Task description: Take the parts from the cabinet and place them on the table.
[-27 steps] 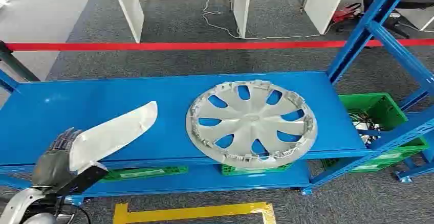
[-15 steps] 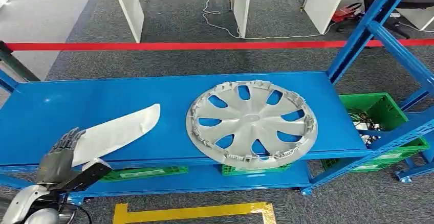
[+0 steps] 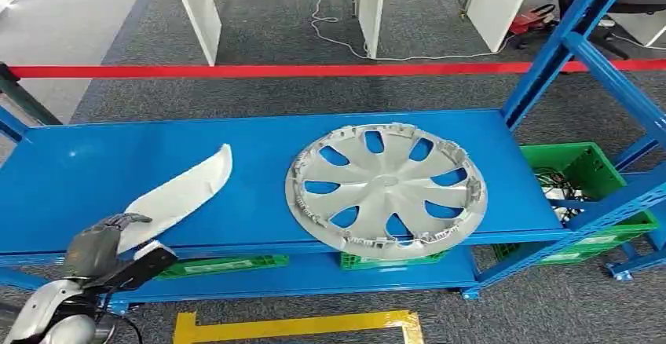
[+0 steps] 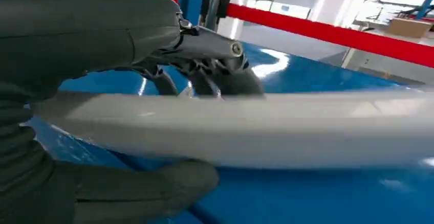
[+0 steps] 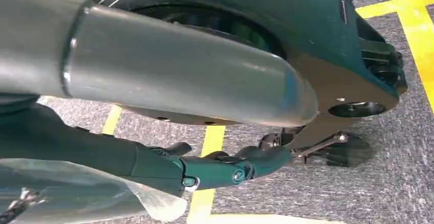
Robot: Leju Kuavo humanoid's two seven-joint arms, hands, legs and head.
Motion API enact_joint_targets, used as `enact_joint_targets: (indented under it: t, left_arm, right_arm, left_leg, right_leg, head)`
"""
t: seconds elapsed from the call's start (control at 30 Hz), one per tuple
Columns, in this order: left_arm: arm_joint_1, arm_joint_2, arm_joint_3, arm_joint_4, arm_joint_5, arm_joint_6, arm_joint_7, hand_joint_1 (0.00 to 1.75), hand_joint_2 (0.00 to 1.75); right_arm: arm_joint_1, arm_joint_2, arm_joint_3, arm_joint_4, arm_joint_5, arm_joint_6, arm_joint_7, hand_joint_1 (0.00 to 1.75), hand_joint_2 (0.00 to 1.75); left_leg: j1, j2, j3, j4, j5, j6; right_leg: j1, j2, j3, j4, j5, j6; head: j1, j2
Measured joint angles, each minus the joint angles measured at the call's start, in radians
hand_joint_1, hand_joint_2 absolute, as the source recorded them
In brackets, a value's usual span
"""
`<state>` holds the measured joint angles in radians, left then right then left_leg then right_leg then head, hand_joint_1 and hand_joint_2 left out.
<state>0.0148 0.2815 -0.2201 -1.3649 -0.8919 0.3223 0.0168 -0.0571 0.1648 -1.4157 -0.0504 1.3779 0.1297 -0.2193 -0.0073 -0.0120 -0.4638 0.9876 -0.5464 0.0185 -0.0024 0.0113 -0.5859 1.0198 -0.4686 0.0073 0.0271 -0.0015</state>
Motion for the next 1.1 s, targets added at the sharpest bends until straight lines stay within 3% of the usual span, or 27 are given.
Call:
enact_joint_targets:
  t: [0.4, 0.87, 1.1]
  left_arm:
    - [-0.035, -0.006, -0.011, 0.021, -0.008, 0.019, -0.005, 1.75, 1.75]
    - [-0.031, -0.016, -0.013, 0.018, 0.009, 0.106, -0.039, 1.75, 1.75]
    - [-0.026, -0.022, -0.013, 0.016, 0.008, 0.109, -0.039, 1.75, 1.75]
  right_arm:
    - [-0.004, 0.0, 0.0, -0.004, 0.004, 0.007, 0.002, 0.0, 0.0]
    - [-0.005, 0.0, 0.0, -0.008, 0.01, 0.008, 0.002, 0.0, 0.0]
    - [-0.005, 0.0, 0.0, -0.008, 0.013, 0.008, 0.002, 0.0, 0.0]
  left_leg:
    - [0.0, 0.0, 0.0, 0.0, 0.0, 0.0]
    - [0.0, 0.0, 0.001, 0.0, 0.0, 0.0]
    - [0.0, 0.0, 0.001, 0.0, 0.0, 0.0]
  right_leg:
    - [0.0, 0.0, 0.001, 0.0, 0.0, 0.0]
    - [0.0, 0.0, 0.001, 0.0, 0.0, 0.0]
    - [0.0, 0.0, 0.001, 0.0, 0.0, 0.0]
  head:
    - [0.0, 0.0]
    - [0.001, 0.0]
    - [0.001, 0.0]
